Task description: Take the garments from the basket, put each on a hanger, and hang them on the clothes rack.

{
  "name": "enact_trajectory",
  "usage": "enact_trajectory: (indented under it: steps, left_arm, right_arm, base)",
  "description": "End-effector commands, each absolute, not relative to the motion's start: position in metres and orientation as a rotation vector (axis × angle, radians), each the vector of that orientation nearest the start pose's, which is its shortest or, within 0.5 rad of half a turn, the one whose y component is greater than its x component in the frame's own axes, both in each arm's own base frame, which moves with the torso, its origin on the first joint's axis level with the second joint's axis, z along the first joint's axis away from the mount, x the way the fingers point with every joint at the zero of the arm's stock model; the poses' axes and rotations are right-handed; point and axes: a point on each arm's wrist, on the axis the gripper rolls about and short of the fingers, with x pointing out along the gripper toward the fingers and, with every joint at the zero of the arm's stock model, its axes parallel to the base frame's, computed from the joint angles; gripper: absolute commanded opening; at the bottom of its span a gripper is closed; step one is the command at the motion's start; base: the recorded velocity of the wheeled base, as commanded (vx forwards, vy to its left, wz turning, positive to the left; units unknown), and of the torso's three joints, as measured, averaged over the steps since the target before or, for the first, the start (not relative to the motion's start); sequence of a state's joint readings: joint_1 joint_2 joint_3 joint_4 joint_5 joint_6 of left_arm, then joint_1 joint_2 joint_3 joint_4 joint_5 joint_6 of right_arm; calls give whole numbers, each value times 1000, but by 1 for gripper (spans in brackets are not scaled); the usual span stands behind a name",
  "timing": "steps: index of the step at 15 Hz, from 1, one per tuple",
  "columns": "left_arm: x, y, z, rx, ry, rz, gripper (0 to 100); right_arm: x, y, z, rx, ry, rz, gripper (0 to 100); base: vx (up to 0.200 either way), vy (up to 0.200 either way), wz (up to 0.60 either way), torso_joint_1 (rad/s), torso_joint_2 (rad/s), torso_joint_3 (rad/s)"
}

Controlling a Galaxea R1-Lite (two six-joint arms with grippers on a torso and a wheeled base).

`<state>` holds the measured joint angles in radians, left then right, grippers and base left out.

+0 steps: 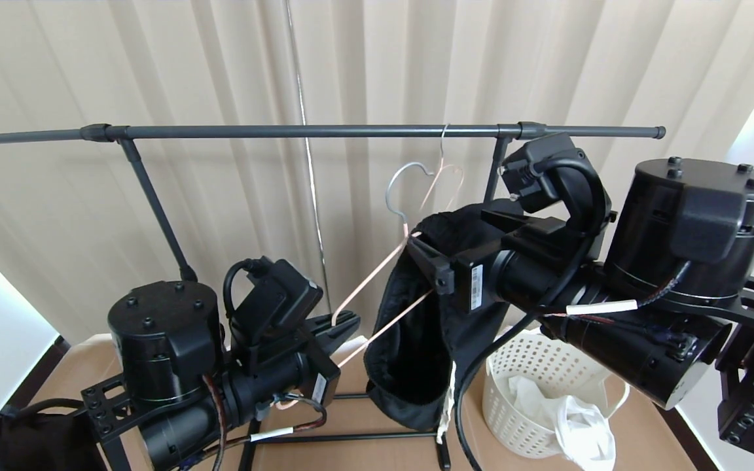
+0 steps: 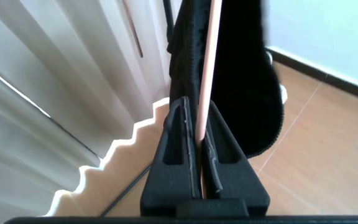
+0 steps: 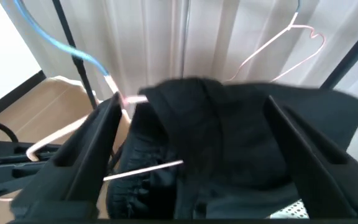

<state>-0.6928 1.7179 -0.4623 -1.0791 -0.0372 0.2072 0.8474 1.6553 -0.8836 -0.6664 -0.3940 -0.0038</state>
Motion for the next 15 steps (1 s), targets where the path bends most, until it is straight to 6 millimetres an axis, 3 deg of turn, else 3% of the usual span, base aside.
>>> enact_trajectory:
  steps: [1,9,12,15]
  left_arm:
    - [205,-171,134,254,102,-746,0]
    - [202,-158,127,229,85,-718,0]
    - [199,-154,124,222,61,-712,0]
    - [199,-149,119,218,54,-704,0]
  right_arm:
    - [209,220,221,-65,83,443,100]
    - [207,203,230,-62,69,421,100]
    - [199,185,233,-101,50,463,100]
    - [193,153,228,-237,48,596,100]
  base:
    - [0,0,0,0,0,0]
    - [0,0,0,0,0,0]
    - [0,0,0,0,0,0]
    - [0,0,0,0,0,0]
